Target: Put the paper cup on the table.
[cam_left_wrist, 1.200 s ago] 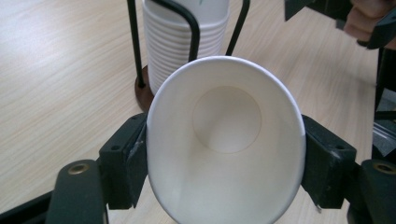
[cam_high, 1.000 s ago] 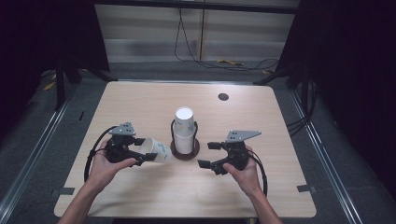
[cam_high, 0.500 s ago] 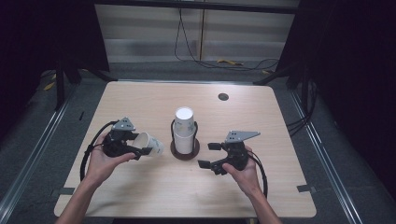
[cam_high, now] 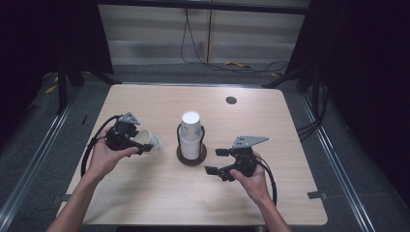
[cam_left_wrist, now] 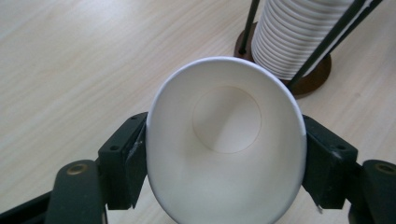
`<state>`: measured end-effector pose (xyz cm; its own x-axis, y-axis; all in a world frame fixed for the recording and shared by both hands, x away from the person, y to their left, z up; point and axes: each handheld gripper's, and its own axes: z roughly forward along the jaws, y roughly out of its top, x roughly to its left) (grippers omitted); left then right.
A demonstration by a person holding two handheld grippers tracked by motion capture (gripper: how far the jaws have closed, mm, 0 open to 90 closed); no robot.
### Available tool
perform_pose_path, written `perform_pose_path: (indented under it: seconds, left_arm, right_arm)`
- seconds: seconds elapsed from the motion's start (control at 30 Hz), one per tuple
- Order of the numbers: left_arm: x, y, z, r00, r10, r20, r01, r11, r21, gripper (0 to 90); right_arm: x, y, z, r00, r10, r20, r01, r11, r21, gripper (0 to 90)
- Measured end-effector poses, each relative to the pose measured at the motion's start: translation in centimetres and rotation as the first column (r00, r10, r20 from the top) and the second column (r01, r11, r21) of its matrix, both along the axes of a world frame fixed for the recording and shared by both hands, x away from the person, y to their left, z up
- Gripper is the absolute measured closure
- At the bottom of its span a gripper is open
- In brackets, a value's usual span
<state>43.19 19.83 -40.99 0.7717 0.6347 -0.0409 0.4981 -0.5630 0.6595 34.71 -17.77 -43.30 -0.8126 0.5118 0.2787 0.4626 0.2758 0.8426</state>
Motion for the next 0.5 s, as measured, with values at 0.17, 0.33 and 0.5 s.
perform_pose_path:
  seconds: [0.17,0.33,0.5]
  left_arm:
    - [1.2,-0.3,0.3,0.9993,-0.016,-0.033,0.017,0.9991,0.039,26.8]
    - [2.4,-0.7,0.1,0.9981,-0.01,-0.061,0.015,0.9975,0.07,26.1]
    - [3.0,-0.6,0.1,0.994,-0.035,-0.103,0.041,0.9976,0.055,25.5]
  right_arm:
    - [0.0,0.0,0.0,1.0,-0.002,0.001,0.002,1.0,-0.002,14.8]
    - [0.0,0.0,0.0,1.0,-0.004,-0.001,0.004,1.0,-0.003,14.8]
    - [0.1,0.2,-0.2,1.0,0.003,-0.003,-0.003,1.0,-0.008,14.8]
